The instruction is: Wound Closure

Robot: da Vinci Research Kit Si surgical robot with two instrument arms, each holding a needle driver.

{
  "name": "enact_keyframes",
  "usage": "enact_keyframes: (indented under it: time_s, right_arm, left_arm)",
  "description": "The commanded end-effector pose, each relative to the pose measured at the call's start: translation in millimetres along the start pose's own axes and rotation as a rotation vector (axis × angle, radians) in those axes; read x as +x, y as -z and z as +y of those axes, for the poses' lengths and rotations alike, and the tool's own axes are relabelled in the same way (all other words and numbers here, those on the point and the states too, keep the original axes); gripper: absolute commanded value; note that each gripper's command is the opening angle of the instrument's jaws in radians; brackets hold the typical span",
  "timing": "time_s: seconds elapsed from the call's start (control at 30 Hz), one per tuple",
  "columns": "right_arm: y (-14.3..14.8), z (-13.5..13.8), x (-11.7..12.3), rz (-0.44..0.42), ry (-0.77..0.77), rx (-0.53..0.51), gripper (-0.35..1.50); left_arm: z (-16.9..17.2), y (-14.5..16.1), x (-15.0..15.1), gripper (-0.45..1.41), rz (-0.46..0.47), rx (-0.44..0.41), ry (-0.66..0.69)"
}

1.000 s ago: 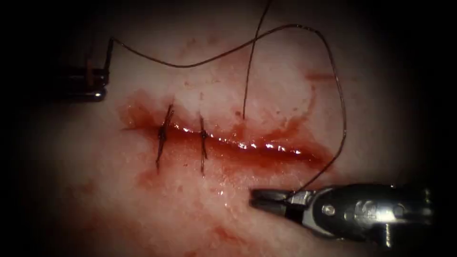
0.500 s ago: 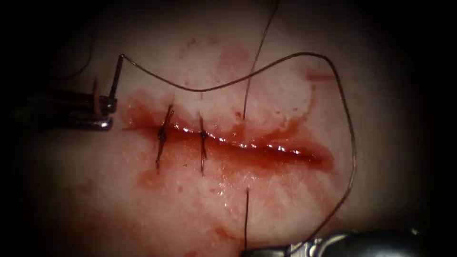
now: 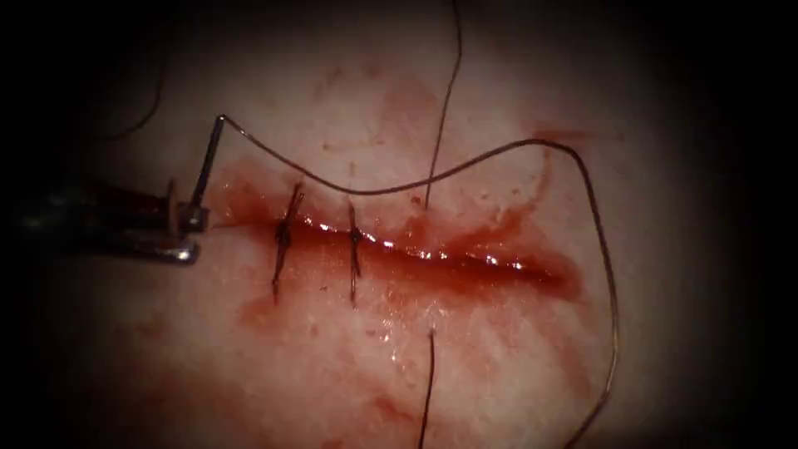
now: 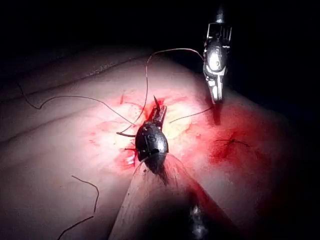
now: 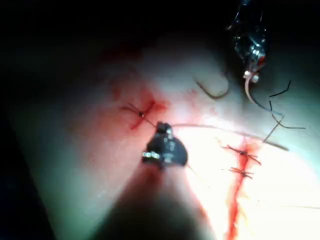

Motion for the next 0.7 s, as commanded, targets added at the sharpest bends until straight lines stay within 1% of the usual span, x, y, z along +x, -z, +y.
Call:
enact_keyframes:
  time_s: [0.03,0.07,0.1,0.13,0.17,0.2,0.27,0.33,0.37,0.4,0.43,0.47,0.5,0.53,0.6,0.7]
  right_arm:
    - [-0.7,0.2,-0.3,-0.006,-0.001,-0.022,0.51]
    - [-0.7,0.2,-0.3,-0.006,-0.001,-0.022,0.51]
    - [-0.6,0.4,-0.4,-0.012,-0.001,-0.033,0.79]
    - [-0.2,0.9,-0.9,-0.022,0.002,-0.078,1.16]
    - [-0.2,0.9,-0.9,-0.022,0.002,-0.078,1.16]
    - [0.2,1.4,-1.7,-0.028,0.029,-0.112,1.23]
    - [0.5,1.9,-2.6,-0.041,0.051,-0.133,1.23]
    - [0.8,2.7,-3.8,-0.079,0.055,-0.164,1.23]
    - [0.8,3.6,-4.8,-0.102,0.059,-0.205,1.23]
    - [0.6,4.1,-5.2,-0.109,0.06,-0.228,1.23]
    - [0.6,4.1,-5.2,-0.109,0.06,-0.228,1.23]
    - [0.4,4.6,-5.6,-0.118,0.061,-0.254,1.23]
    - [-0.2,5.6,-6.5,-0.138,0.069,-0.308,1.24]
    - [-0.5,5.9,-6.9,-0.149,0.071,-0.335,1.24]
    - [-1.1,6.4,-8.0,-0.163,0.061,-0.376,1.24]
    - [-1.9,7.1,-9.2,-0.173,0.048,-0.4,1.24]
  left_arm:
    - [-0.2,-0.5,-0.6,-0.45,-0.003,-0.004,0.001]
    - [-0.2,-0.5,-0.6,-0.45,-0.003,-0.004,0.001]
    - [-0.2,-0.4,-0.6,-0.45,-0.006,-0.006,0.006]
    - [-0.2,-0.1,-0.6,-0.45,-0.006,-0.01,0.006]
    - [-0.2,-0.1,-0.6,-0.45,-0.006,-0.01,0.006]
    - [-0.2,0.1,-0.7,-0.45,-0.008,-0.013,0.005]
    - [-0.3,0.4,-0.7,-0.45,-0.008,-0.018,0.005]
    - [-0.4,0.7,-0.8,-0.45,-0.01,-0.025,0.005]
    - [-0.5,0.9,-0.8,-0.45,-0.009,-0.027,0.005]
    - [-0.6,0.9,-0.8,-0.45,-0.01,-0.025,0.005]
    - [-0.6,0.9,-0.8,-0.45,-0.01,-0.025,0.005]
    - [-0.6,0.9,-0.8,-0.45,-0.01,-0.025,0.01]
    - [-0.6,0.9,-0.9,-0.45,-0.011,-0.024,0.01]
    - [-0.6,0.9,-0.9,-0.45,-0.011,-0.024,0.01]
    - [-0.6,0.9,-0.9,-0.45,-0.011,-0.024,0.01]
    - [-0.6,0.9,-1.0,-0.45,-0.011,-0.024,0.009]
